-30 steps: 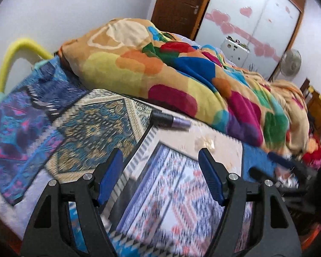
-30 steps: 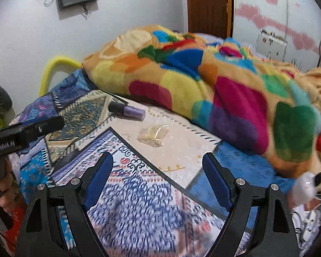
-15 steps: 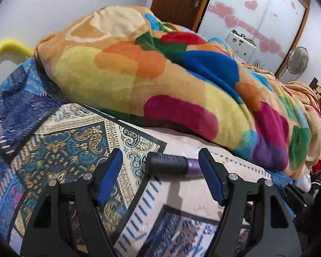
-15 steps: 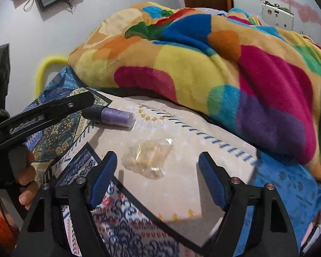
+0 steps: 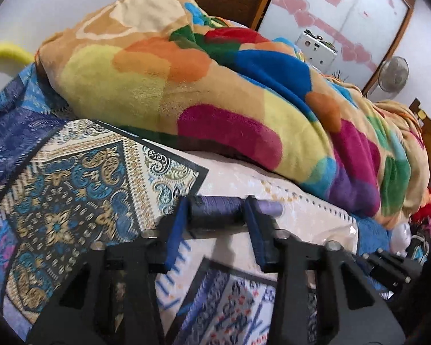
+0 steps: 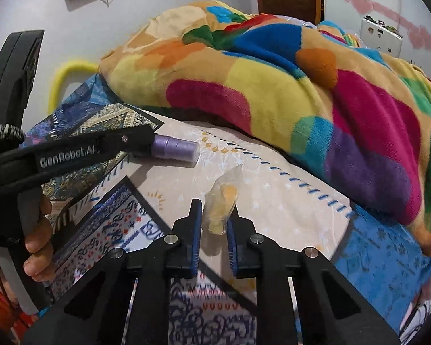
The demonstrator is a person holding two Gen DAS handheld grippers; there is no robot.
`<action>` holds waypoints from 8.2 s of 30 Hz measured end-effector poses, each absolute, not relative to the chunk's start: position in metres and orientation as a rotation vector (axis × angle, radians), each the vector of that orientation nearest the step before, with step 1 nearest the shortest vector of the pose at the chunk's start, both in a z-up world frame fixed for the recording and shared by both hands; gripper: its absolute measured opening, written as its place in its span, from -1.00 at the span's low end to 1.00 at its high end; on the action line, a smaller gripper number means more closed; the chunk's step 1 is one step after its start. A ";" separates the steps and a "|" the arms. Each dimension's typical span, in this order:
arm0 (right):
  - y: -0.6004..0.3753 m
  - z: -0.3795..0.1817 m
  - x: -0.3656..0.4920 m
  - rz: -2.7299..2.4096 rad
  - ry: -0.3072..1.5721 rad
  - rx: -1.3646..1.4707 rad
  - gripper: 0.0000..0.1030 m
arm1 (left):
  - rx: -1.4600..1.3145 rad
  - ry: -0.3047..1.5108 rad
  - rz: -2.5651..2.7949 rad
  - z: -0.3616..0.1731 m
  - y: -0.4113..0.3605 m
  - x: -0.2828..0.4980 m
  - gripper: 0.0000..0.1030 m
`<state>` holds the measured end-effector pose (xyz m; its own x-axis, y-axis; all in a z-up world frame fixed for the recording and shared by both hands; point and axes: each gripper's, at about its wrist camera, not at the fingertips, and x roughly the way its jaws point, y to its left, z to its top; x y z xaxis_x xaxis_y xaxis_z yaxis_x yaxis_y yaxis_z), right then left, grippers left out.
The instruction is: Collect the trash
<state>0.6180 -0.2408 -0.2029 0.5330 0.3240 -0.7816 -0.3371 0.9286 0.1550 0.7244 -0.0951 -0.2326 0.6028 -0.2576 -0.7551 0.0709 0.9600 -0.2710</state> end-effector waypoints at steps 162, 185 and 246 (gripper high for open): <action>-0.082 -0.019 0.177 0.768 0.612 -0.140 -0.03 | -0.182 0.617 0.218 -0.058 0.090 0.115 -0.28; -0.190 0.033 0.043 0.246 0.320 0.096 1.00 | -0.102 0.335 0.002 0.015 0.009 0.006 0.80; -0.200 0.044 0.025 0.235 0.303 0.051 1.00 | -0.091 0.319 0.018 0.020 0.005 -0.003 0.93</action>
<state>0.0245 -0.2000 0.0438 0.9276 0.2365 -0.2892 -0.2213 0.9715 0.0845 -0.0031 0.0048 0.0199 0.9493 0.0031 -0.3144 -0.0319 0.9957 -0.0865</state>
